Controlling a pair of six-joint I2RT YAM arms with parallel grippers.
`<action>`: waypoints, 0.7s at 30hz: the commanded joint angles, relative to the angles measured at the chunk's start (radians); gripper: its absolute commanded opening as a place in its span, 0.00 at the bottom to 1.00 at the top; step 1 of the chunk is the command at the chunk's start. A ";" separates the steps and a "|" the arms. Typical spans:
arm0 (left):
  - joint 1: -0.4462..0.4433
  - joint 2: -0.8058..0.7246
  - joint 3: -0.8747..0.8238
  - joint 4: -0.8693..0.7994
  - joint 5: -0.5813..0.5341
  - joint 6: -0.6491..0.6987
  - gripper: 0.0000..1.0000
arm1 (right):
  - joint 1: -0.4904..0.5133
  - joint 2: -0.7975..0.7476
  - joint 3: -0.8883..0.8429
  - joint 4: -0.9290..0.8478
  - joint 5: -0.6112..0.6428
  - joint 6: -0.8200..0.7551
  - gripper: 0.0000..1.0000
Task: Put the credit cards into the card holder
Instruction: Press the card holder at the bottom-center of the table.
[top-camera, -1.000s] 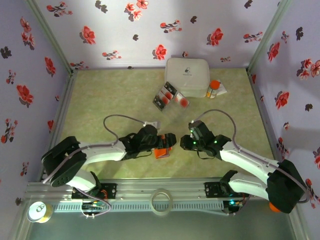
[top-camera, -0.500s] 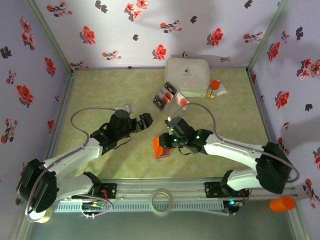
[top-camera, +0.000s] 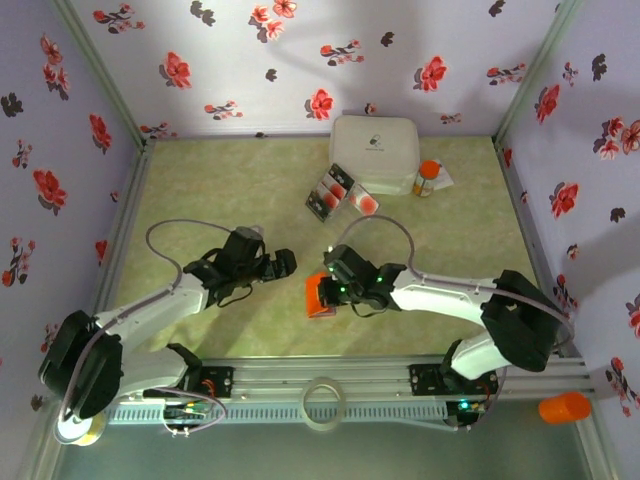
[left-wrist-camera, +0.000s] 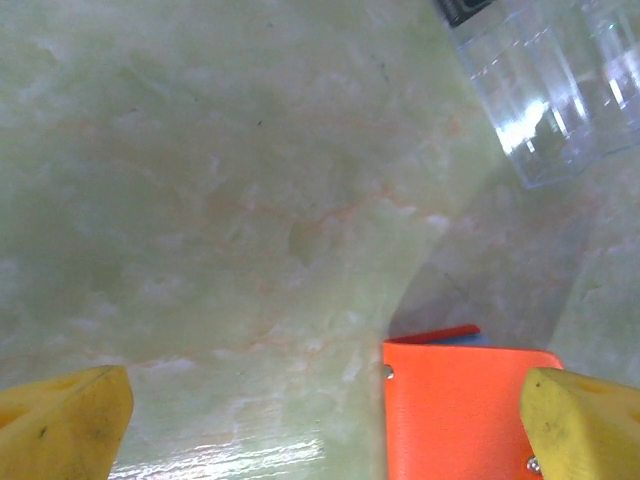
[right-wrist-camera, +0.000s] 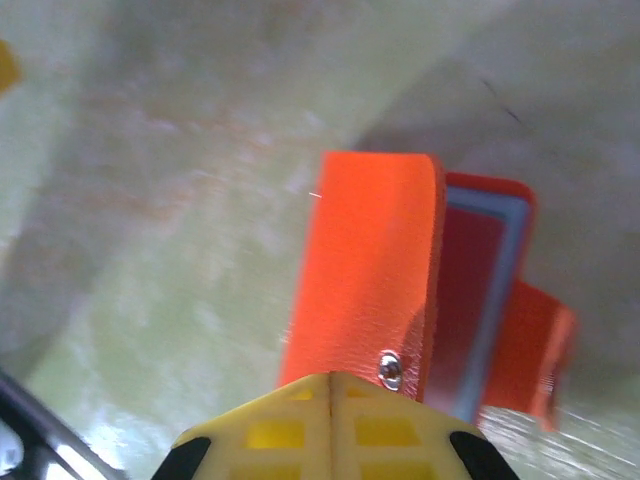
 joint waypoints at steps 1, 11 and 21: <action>-0.021 0.027 0.029 -0.051 0.009 0.070 1.00 | -0.012 0.012 -0.059 0.052 0.034 0.027 0.05; -0.119 0.164 0.108 -0.060 -0.007 0.133 1.00 | -0.034 0.051 -0.136 0.147 0.019 0.046 0.03; -0.182 0.279 0.146 -0.029 -0.031 0.153 1.00 | -0.036 0.060 -0.148 0.165 0.010 0.056 0.02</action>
